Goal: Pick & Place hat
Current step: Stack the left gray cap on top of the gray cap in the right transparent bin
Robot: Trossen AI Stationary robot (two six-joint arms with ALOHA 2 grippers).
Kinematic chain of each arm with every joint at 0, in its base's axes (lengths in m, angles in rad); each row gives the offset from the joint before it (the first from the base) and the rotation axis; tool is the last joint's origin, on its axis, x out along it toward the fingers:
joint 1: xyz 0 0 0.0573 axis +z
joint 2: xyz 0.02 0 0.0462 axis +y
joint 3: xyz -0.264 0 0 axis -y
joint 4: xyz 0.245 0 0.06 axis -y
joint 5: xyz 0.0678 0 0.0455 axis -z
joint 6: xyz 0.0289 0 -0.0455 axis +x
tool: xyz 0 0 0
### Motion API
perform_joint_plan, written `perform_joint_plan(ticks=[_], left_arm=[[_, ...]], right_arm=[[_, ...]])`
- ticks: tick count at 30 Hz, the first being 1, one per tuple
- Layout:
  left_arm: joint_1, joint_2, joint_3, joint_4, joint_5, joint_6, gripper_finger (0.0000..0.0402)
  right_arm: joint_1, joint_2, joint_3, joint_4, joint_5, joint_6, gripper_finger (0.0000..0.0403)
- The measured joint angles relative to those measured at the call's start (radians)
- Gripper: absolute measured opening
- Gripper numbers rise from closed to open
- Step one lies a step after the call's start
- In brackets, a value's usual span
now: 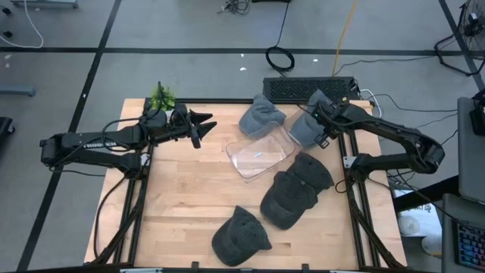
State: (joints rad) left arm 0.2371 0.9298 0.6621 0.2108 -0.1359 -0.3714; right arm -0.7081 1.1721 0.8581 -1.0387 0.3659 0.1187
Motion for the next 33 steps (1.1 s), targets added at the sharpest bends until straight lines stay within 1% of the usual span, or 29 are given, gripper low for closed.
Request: perform_joint_plan(ticks=[9, 15, 20, 27, 33], left_arm=[[0.0, 0.0, 0.0, 0.0, 0.0, -0.004, 0.0225], [0.0, 0.0, 0.0, 0.001, 0.0, -0.003, 0.0225], [0.0, 0.0, 0.0, 0.0, 0.0, -0.003, 0.0225], [-0.002, 0.0, 0.0, -0.004, 0.005, 0.0, 0.0225], [-0.002, 0.0, 0.0, -0.005, 0.005, 0.001, 0.0225]], right_arm=[[0.0, 0.005, -0.001, 0.122, 0.001, -0.056, 0.0], [-0.004, 0.013, -0.001, 0.186, 0.023, -0.086, 0.0], [-0.05, 0.087, -0.001, 0.184, -0.027, -0.105, 0.0], [-0.077, 0.198, -0.011, 0.191, -0.024, -0.116, 0.0], [-0.076, 0.208, -0.013, 0.175, -0.031, -0.117, 0.0]])
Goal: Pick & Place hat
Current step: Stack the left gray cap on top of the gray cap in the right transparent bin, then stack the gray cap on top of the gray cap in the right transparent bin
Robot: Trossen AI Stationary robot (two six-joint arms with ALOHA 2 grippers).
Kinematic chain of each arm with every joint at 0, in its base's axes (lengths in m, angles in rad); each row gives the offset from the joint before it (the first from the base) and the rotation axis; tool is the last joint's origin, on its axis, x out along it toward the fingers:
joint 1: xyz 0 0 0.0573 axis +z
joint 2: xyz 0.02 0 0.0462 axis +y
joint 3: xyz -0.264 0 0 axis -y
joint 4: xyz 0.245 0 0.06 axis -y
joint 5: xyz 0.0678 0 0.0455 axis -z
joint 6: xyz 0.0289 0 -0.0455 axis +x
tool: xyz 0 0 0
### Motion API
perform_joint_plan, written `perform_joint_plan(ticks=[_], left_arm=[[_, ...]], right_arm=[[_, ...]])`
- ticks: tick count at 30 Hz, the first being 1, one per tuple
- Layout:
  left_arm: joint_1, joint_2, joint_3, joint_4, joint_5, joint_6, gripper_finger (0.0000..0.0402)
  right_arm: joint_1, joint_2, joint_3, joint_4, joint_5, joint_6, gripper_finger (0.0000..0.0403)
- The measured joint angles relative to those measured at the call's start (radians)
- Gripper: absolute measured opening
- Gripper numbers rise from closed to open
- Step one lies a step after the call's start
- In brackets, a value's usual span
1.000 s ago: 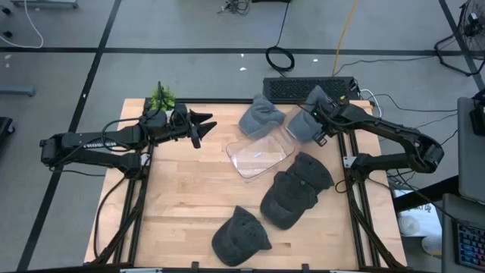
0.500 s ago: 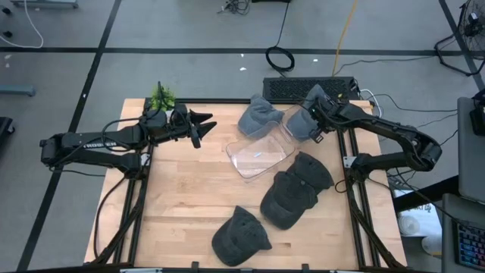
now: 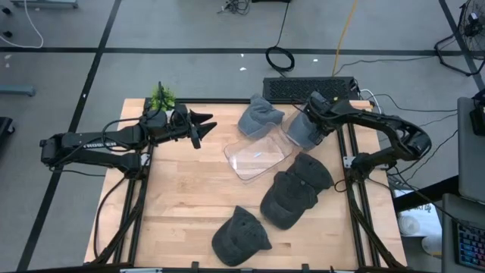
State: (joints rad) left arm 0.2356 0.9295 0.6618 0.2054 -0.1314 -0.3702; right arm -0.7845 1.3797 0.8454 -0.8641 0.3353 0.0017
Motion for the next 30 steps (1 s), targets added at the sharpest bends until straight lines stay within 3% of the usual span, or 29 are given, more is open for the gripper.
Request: perform_joint_plan(ticks=[13, 17, 25, 30], left_arm=[[0.0, 0.0, 0.0, -0.025, 0.0, -0.001, 0.0225], [0.0, 0.0, 0.0, -0.094, -0.005, 0.048, 0.0225], [0.001, 0.098, -0.001, -0.181, -0.305, 0.133, 0.0225], [0.004, 0.233, -0.002, -0.166, -0.425, 0.207, 0.0226]], right_arm=[[0.015, -0.282, -0.001, -0.045, -0.008, 0.023, 0.0], [0.055, -0.395, -0.001, 0.041, -0.133, 0.031, 0.0], [0.172, -0.531, -0.02, 0.375, -0.395, 0.046, 0.0002], [0.231, -0.557, -0.114, 0.616, -0.522, 0.059, 0.0031]])
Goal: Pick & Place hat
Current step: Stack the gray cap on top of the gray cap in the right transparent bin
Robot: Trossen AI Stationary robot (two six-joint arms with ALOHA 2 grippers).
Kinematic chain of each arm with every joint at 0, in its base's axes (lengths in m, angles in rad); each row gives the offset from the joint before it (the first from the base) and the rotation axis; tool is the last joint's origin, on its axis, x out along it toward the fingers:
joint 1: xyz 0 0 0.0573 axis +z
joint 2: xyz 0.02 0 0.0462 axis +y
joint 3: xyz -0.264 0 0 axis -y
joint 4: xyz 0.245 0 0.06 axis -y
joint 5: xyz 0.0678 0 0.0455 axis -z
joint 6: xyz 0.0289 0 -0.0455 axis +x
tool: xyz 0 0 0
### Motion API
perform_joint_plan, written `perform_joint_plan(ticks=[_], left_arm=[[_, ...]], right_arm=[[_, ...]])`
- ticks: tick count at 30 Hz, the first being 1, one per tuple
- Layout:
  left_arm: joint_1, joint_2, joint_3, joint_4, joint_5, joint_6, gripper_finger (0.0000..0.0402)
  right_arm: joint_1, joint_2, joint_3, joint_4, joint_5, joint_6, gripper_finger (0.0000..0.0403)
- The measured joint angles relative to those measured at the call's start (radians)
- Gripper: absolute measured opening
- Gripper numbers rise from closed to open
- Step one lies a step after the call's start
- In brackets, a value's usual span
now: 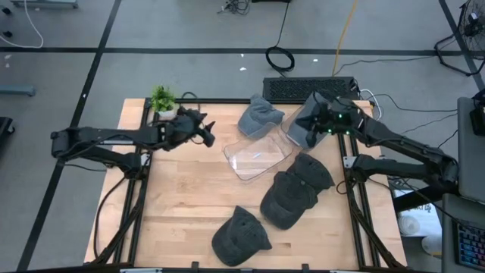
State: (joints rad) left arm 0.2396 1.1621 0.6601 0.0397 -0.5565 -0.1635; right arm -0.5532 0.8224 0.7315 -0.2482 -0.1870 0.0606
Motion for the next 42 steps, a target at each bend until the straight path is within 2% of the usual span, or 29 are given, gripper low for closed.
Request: perform_joint_plan(ticks=[2, 3, 6, 8, 10, 14, 19, 21, 24, 26, 32, 37, 42], left_arm=[[0.024, 0.054, 0.01, 0.014, 0.011, -0.054, 0.0226], [0.049, 0.084, 0.032, -0.013, 0.062, -0.098, 0.0226], [0.146, 0.177, 0.158, -0.162, 0.307, -0.219, 0.0226], [0.205, 0.268, 0.273, -0.268, 0.42, -0.243, 0.0226], [0.251, 0.363, 0.385, -0.355, 0.475, -0.209, 0.0226], [0.296, 0.532, 0.609, -0.426, 0.492, -0.073, 0.0226], [0.286, 0.726, 0.853, -0.554, 0.609, 0.104, 0.0235], [0.263, 0.78, 0.917, -0.554, 0.607, 0.228, 0.0243], [0.215, 0.841, 0.964, -0.557, 0.499, 0.486, 0.0251], [0.19, 0.879, 0.988, -0.562, 0.453, 0.556, 0.0252], [0.207, 0.986, 1.124, -0.606, 0.52, 0.477, 0.0253], [0.224, 1.052, 1.204, -0.629, 0.511, 0.511, 0.0253], [0.247, 1.095, 1.238, -0.673, 0.618, 0.52, 0.0253]], right_arm=[[0.019, 0.001, -0.039, 0.07, -0.023, 0.018, 0.0052], [0.028, 0.001, -0.058, 0.101, -0.027, 0.025, 0.0064], [0.056, 0.005, -0.11, 0.208, -0.025, 0.032, 0.0105], [0.067, 0.005, -0.146, 0.292, -0.026, 0.03, 0.0135], [0.077, 0.005, -0.174, 0.374, -0.025, 0.03, 0.0164], [0.093, 0.004, -0.201, 0.437, -0.025, 0.029, 0.0208], [0.098, 0.004, -0.221, 0.446, -0.025, 0.028, 0.0236], [0.097, 0.004, -0.226, 0.446, -0.024, 0.008, 0.0239], [0.097, 0.004, -0.23, 0.446, -0.025, -0.019, 0.0239], [0.097, 0.004, -0.23, 0.446, -0.025, -0.023, 0.0237], [0.097, 0.004, -0.23, 0.437, -0.027, -0.044, 0.0227], [0.097, 0.004, -0.23, 0.426, -0.027, -0.046, 0.0228], [0.097, 0.004, -0.23, 0.422, -0.027, -0.047, 0.0227]])
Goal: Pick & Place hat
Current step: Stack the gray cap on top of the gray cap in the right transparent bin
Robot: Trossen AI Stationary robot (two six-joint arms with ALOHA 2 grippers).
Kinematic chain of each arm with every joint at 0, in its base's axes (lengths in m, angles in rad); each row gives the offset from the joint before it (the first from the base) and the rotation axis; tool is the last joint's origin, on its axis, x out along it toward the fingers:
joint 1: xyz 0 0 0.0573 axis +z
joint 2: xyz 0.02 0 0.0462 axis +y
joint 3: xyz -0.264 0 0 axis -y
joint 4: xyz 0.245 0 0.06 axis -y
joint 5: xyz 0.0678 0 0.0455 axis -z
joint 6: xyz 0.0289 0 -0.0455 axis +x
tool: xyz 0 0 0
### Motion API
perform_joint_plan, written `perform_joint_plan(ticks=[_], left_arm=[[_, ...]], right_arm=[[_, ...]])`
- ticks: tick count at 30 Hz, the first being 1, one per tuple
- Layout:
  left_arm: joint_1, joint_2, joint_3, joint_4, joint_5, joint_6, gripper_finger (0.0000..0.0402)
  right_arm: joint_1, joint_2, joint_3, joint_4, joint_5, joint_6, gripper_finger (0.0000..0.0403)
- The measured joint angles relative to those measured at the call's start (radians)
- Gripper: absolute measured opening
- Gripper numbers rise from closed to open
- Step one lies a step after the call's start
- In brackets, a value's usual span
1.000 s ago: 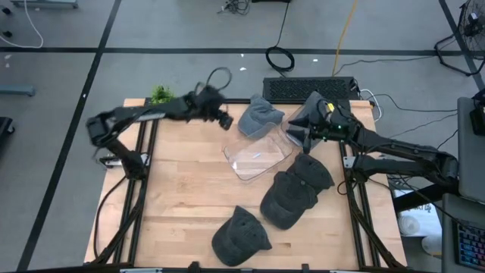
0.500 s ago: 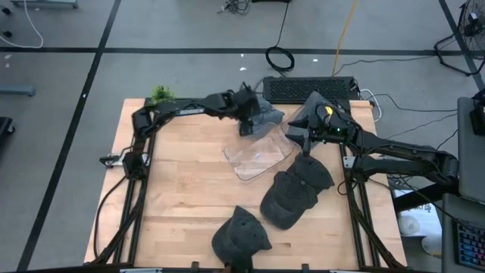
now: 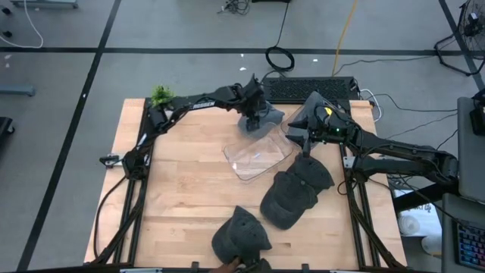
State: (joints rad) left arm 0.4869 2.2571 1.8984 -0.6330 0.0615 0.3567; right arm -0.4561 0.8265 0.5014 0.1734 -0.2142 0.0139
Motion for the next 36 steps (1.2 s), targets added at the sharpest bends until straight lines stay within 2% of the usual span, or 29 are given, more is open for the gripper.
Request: perform_joint_plan(ticks=[9, 12, 15, 21, 22, 26, 32, 36], left_arm=[[0.001, 0.032, 0.003, -0.041, 0.003, 0.037, 0.0252], [0.001, 0.032, 0.003, -0.025, 0.024, 0.049, 0.0236], [0.001, 0.032, 0.003, -0.025, 0.042, 0.05, 0.019], [0.001, 0.032, -0.01, -0.016, 0.002, 0.046, 0.003], [0.002, 0.032, -0.01, -0.019, -0.011, 0.033, 0.0017], [0.007, 0.032, -0.01, -0.071, -0.036, 0.028, 0.001], [-0.02, -0.014, -0.009, -0.183, -0.203, 0.041, 0.0005], [-0.046, -0.082, -0.009, -0.198, -0.319, 0.061, 0.0004]], right_arm=[[0.0, 0.0, 0.0, -0.001, 0.0, -0.004, 0.0224], [0.0, 0.0, 0.0, -0.003, 0.0, -0.004, 0.0224], [0.0, 0.0, 0.0, -0.005, 0.0, -0.004, 0.0223], [0.0, 0.0, 0.0, -0.014, 0.001, -0.008, 0.0222], [0.0, 0.0, 0.0, -0.017, 0.001, -0.008, 0.0222], [0.0, 0.0, 0.0, -0.025, 0.002, -0.012, 0.0222], [0.0, 0.0, 0.0, -0.026, 0.003, -0.012, 0.0222], [0.0, 0.0, 0.0, -0.025, 0.004, -0.01, 0.0222]])
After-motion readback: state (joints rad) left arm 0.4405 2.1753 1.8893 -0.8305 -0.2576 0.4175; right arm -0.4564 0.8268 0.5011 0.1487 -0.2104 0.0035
